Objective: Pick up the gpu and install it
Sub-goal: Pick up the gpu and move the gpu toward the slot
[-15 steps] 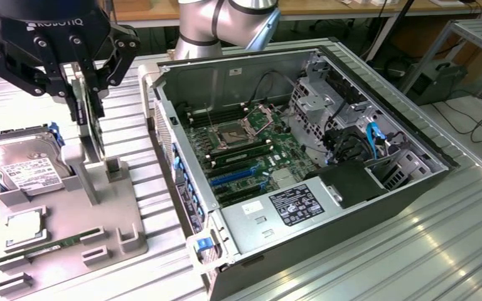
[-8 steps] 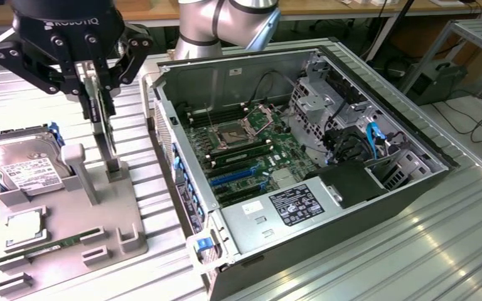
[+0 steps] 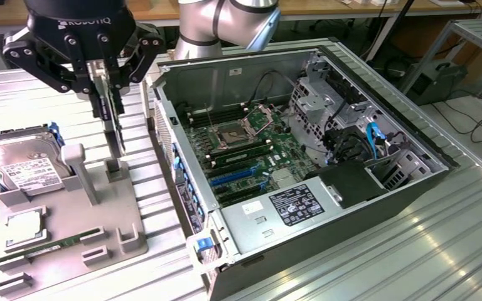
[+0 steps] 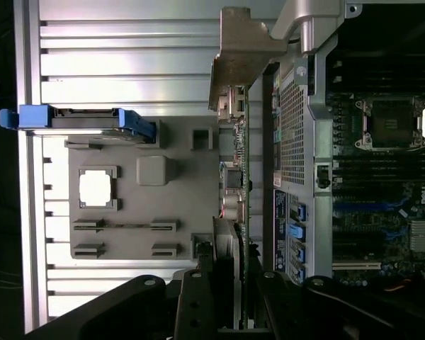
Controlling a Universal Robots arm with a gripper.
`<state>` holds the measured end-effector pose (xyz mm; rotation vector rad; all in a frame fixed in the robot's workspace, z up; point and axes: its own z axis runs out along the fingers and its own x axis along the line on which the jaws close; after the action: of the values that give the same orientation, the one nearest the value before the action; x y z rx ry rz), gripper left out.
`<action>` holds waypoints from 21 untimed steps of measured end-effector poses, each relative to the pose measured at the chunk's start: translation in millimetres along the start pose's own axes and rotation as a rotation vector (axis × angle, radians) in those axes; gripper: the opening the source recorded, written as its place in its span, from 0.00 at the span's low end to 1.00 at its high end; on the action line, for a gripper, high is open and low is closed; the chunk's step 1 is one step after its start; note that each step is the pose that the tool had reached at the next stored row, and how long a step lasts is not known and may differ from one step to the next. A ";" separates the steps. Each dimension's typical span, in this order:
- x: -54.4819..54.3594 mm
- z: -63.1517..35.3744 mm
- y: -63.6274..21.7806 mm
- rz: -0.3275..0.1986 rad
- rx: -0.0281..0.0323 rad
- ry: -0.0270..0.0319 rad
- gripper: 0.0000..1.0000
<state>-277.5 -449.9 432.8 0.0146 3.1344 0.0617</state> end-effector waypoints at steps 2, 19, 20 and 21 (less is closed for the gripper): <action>-3.3 0.0 0.0 -0.001 0.0001 0.0001 0.27; -23.2 0.1 0.2 -0.002 -0.0006 0.0001 0.27; -24.2 0.2 0.2 -0.002 -0.0006 0.0001 0.27; -25.3 0.2 0.2 -0.003 -0.0006 0.0001 0.27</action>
<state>-252.2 -449.9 432.8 0.0106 3.1344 0.0626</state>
